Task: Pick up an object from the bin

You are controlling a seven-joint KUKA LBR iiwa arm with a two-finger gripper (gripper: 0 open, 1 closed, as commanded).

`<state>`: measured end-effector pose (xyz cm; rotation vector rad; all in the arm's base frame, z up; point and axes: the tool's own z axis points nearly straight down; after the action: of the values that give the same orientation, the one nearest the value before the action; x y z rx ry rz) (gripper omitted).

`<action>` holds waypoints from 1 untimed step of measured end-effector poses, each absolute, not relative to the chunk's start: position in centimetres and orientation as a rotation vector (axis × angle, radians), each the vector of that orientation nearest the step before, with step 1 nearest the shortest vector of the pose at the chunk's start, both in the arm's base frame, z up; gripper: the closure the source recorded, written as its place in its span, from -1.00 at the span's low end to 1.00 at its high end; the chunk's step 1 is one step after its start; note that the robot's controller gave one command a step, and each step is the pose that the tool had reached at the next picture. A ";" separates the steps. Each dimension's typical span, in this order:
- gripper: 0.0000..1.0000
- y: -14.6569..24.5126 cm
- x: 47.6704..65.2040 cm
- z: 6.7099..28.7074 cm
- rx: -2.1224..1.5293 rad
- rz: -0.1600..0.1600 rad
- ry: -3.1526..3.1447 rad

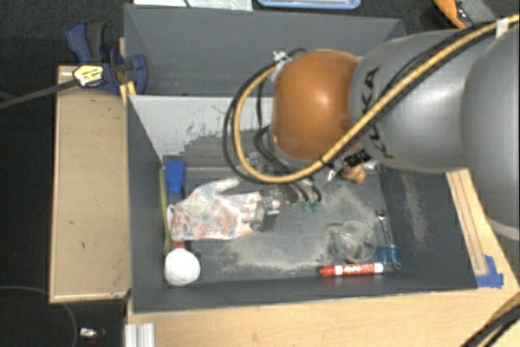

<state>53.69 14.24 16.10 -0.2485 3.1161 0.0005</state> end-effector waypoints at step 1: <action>-1.00 15.3 57.0 13.5 -0.639 0.001 3.064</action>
Offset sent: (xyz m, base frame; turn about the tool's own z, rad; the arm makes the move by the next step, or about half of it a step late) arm 0.0211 0.0290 -0.0910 -0.1648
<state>56.96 15.35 13.51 -0.6395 3.0642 0.0007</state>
